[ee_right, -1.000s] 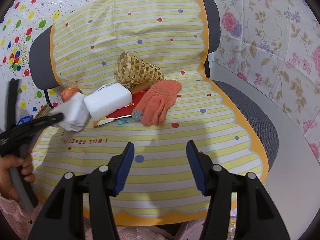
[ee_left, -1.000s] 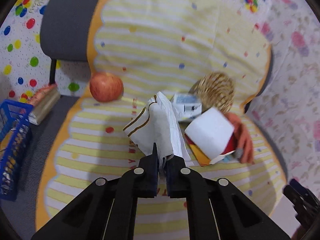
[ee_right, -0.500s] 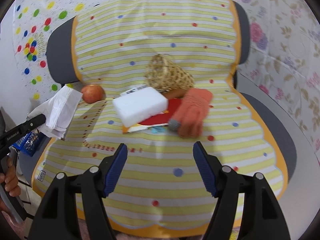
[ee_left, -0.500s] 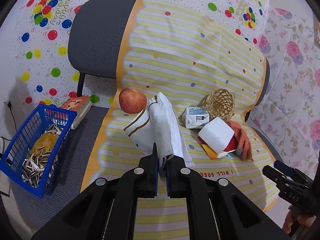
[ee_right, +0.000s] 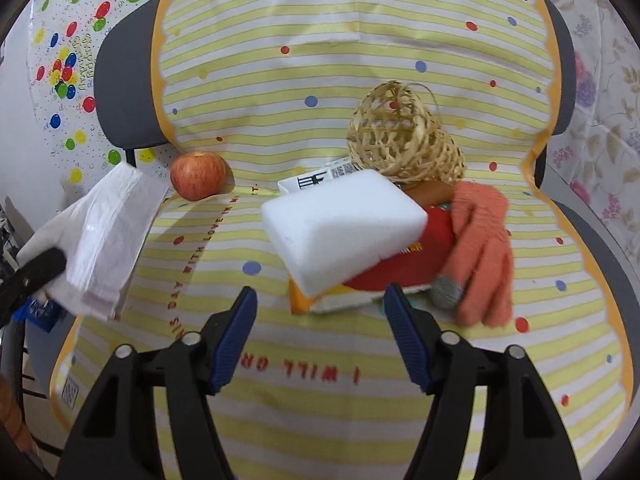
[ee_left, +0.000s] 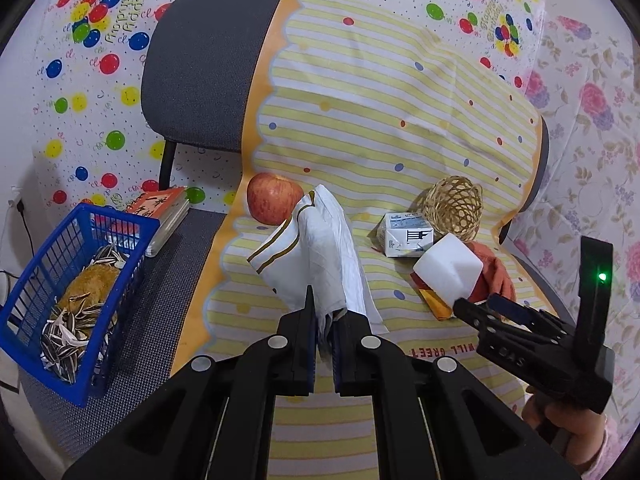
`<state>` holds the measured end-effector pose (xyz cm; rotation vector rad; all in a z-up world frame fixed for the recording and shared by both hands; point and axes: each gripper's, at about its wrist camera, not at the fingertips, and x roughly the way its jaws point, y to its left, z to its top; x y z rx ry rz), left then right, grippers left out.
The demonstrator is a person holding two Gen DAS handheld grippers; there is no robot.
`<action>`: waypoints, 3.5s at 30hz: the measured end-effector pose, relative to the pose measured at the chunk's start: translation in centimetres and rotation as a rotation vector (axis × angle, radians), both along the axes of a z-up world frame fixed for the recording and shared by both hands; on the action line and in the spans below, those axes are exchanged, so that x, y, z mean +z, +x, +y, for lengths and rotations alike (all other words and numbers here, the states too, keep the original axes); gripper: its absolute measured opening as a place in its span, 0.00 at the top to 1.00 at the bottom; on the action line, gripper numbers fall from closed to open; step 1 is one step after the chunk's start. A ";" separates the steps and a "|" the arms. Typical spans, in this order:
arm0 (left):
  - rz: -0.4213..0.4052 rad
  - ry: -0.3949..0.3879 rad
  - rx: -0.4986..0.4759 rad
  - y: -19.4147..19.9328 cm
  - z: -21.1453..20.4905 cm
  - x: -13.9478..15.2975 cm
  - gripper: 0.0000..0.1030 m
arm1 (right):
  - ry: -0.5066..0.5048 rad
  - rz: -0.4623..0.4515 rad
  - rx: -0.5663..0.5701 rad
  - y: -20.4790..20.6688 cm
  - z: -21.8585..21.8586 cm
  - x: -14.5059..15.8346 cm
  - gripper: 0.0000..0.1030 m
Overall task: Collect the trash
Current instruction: 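Grasp the white sponge block with the right gripper while the left gripper holds the napkin, then carry the napkin and sponge block with both grippers over the pink-lined bin, then open both grippers to drop the napkin and sponge into the bin, then bring both grippers back above the chair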
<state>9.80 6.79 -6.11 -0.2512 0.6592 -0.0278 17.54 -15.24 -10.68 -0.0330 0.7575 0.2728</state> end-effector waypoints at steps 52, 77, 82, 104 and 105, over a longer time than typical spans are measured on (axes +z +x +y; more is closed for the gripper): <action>-0.083 0.035 -0.698 -13.5 -24.4 0.8 0.94 | -0.069 -0.043 -0.389 -26.7 -19.6 4.9 0.78; 0.063 0.094 -0.897 -13.7 -34.5 -4.0 0.65 | 0.003 0.135 -0.521 -30.6 -26.5 -2.6 0.70; 0.079 0.080 -0.869 -13.3 -33.6 -4.1 0.56 | 0.016 0.201 -0.519 -29.9 -26.6 -4.3 0.60; 0.025 0.108 -0.590 -11.3 -22.9 0.3 0.49 | 0.021 0.021 -0.380 -26.6 -21.5 3.7 0.60; 0.023 0.108 -0.569 -11.0 -22.2 0.6 0.49 | 0.021 0.015 -0.367 -26.2 -21.1 3.9 0.60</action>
